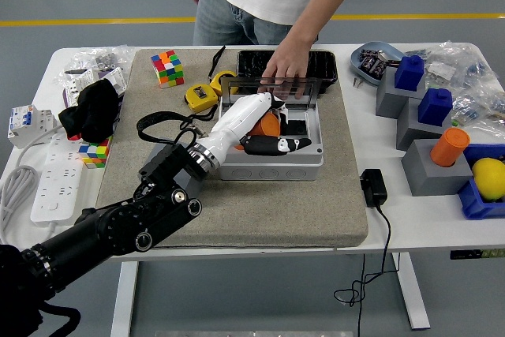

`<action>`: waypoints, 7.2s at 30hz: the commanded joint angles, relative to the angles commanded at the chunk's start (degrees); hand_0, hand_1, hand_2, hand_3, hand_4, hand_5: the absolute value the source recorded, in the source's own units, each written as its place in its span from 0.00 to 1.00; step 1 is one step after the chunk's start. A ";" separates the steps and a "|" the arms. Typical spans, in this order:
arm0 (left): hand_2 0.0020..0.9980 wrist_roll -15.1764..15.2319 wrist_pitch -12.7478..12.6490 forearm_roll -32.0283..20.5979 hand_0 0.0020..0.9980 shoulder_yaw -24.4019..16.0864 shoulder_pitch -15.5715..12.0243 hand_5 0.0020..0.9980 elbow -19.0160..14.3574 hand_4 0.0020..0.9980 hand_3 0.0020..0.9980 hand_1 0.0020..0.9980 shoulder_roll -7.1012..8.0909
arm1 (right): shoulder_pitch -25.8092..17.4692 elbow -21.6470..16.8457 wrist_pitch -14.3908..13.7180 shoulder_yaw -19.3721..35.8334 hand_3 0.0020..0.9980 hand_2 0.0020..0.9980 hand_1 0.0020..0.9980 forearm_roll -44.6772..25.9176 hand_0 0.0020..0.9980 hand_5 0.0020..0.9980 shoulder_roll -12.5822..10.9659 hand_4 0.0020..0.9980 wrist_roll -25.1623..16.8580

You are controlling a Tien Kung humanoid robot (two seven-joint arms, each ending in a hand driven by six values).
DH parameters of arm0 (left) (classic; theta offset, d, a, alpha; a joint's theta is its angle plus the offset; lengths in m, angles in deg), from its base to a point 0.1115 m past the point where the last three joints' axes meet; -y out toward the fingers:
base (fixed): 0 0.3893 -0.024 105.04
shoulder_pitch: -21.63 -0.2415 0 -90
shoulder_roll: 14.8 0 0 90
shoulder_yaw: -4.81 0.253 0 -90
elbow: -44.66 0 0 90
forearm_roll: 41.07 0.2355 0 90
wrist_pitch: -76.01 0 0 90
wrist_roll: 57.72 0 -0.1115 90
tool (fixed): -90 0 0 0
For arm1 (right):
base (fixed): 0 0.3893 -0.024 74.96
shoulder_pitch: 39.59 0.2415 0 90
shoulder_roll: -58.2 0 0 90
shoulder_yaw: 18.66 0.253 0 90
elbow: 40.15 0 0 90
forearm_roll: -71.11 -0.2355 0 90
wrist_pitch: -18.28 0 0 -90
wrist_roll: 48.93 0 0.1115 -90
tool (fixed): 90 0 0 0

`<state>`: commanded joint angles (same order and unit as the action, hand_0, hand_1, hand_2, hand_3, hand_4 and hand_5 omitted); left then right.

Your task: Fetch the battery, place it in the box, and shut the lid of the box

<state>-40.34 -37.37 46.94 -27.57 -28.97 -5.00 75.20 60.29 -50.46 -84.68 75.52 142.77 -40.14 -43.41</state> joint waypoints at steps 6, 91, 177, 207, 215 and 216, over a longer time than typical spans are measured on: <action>0.01 0.17 -0.04 1.18 0.01 -0.77 1.02 0.54 1.66 0.89 0.00 0.00 0.00 | 0.12 0.00 0.00 -0.32 0.81 0.81 0.86 -0.15 0.90 1.00 -0.04 1.00 0.06; 0.69 -14.92 47.94 -48.25 0.69 -18.17 -0.73 0.97 -21.76 1.00 0.67 0.70 0.00 | 0.05 0.00 0.28 -0.95 0.80 0.79 0.83 -1.35 0.89 1.00 0.35 1.00 0.08; 0.83 -18.44 29.07 41.99 1.00 -24.56 2.59 1.00 -6.63 1.00 0.69 0.99 0.00 | -0.15 0.00 0.22 -1.11 0.80 0.78 0.81 -1.78 0.86 1.00 0.28 1.00 0.06; 0.81 -27.46 39.68 40.00 1.00 -14.03 2.49 1.00 -15.57 1.00 0.69 0.95 0.00 | -0.21 0.00 0.19 -0.88 0.80 0.78 0.80 -1.93 0.86 1.00 0.24 1.00 0.02; 0.80 -23.74 35.74 40.07 1.00 -13.75 1.74 1.00 -16.97 1.00 0.69 0.91 0.00 | -0.21 0.00 0.20 -0.48 0.80 0.78 0.80 -1.78 0.86 1.00 0.33 1.00 0.01; 0.80 -22.58 33.56 40.59 1.00 -14.32 1.57 1.00 -17.29 1.00 0.69 0.91 0.00 | -0.21 0.00 0.19 -0.50 0.80 0.78 0.80 -1.80 0.86 1.00 0.34 1.00 -0.01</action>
<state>-62.92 -3.81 87.53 -41.88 -27.40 -22.29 75.20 60.08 -50.46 -84.48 75.02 140.97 -39.81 -43.42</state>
